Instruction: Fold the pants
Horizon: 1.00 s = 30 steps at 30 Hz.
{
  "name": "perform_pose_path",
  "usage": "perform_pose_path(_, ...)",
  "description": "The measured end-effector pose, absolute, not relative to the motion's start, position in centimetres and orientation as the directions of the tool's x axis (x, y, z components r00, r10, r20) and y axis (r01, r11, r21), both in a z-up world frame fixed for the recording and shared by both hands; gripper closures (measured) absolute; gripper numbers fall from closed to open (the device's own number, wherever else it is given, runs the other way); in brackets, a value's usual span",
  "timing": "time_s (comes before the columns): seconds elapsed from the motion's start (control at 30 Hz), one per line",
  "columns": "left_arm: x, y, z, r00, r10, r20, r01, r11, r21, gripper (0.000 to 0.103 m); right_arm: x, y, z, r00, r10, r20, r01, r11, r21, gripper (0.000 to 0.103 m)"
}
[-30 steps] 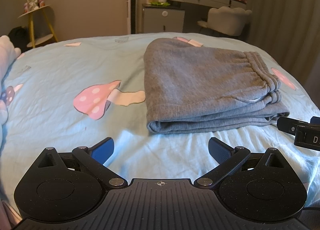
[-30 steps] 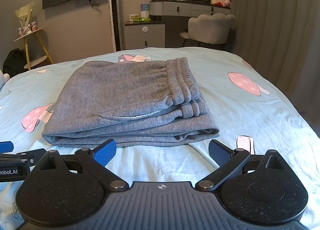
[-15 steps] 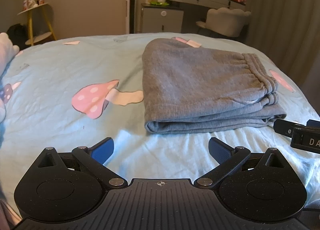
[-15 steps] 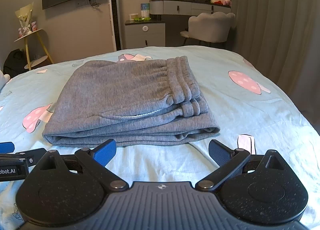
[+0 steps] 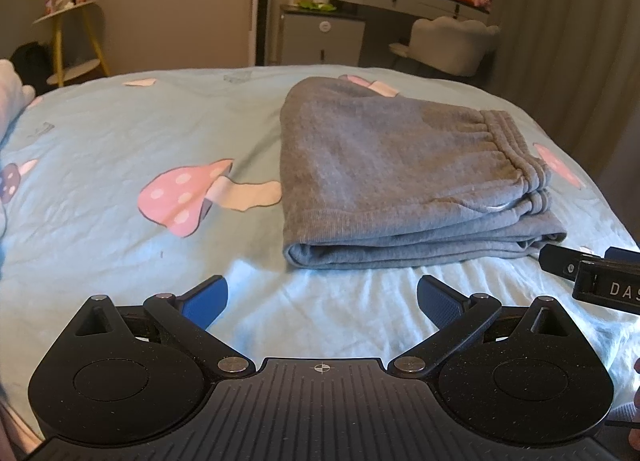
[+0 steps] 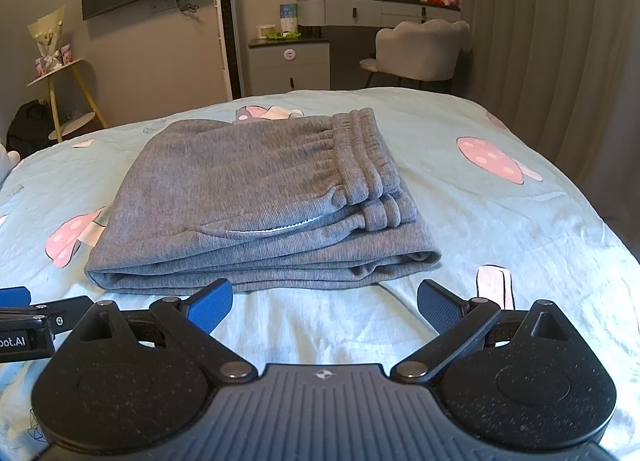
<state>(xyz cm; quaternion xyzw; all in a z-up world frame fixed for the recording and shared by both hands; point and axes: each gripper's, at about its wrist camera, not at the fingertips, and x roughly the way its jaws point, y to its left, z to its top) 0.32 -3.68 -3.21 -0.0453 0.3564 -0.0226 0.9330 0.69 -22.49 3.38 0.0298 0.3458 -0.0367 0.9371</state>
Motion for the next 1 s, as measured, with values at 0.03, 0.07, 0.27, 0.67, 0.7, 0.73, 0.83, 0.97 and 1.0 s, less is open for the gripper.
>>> perform_pose_path(0.03, 0.29, -3.71, -3.16, 0.744, -0.074, -0.664, 0.008, 0.995, -0.102, 0.000, 0.70, -22.49, 3.36, 0.758, -0.047, -0.651, 0.089, 0.996, 0.032, 0.004)
perform_pose_path(0.07, 0.26, -3.76, -3.11, 0.743, -0.073, -0.665, 0.005, 0.995, -0.105, 0.000, 0.70, -22.52, 3.35, 0.758, -0.044, -0.651, 0.088, 0.995, 0.035, 0.004)
perform_pose_path(0.27, 0.50, -3.59, -3.18, 0.726, -0.101, -0.680, 0.001, 0.989, -0.145, 0.000, 0.72, -22.61, 3.30, 0.759, -0.040, -0.650, 0.090, 0.995, 0.043, 0.004)
perform_pose_path(0.67, 0.33, -3.84, -3.04, 0.749, -0.096, -0.655, 0.010, 0.991, -0.133, 0.000, 0.98, -22.61, 2.99, 0.752, -0.023, -0.659, 0.079, 0.995, 0.055, 0.004)
perform_pose_path(0.7, 0.38, -3.95, -3.04, 0.746, -0.105, -0.657, 0.019, 0.991, -0.136, 0.000, 0.99, -22.59, 2.97, 0.752, -0.021, -0.659, 0.077, 0.995, 0.056, 0.004)
perform_pose_path(0.73, 0.40, -4.02, -3.08, 0.743, -0.113, -0.660, 0.025, 0.990, -0.141, 0.000, 0.99, -22.56, 2.94, 0.752, -0.019, -0.659, 0.075, 0.996, 0.056, 0.004)
perform_pose_path(0.83, 0.50, -4.14, -3.24, 0.733, -0.141, -0.665, 0.041, 0.986, -0.164, 0.000, 1.10, -22.57, 2.79, 0.750, -0.012, -0.662, 0.070, 0.996, 0.062, 0.004)
perform_pose_path(0.97, 0.38, -4.09, -3.37, 0.744, -0.164, -0.648, 0.050, 0.980, -0.191, 0.000, 1.30, -22.61, 2.56, 0.745, -0.006, -0.668, 0.068, 0.996, 0.066, 0.004)
perform_pose_path(1.0, 0.40, -4.04, -3.41, 0.746, -0.169, -0.645, 0.052, 0.979, -0.196, 0.000, 1.35, -22.61, 2.48, 0.743, -0.004, -0.669, 0.066, 0.996, 0.068, 0.004)
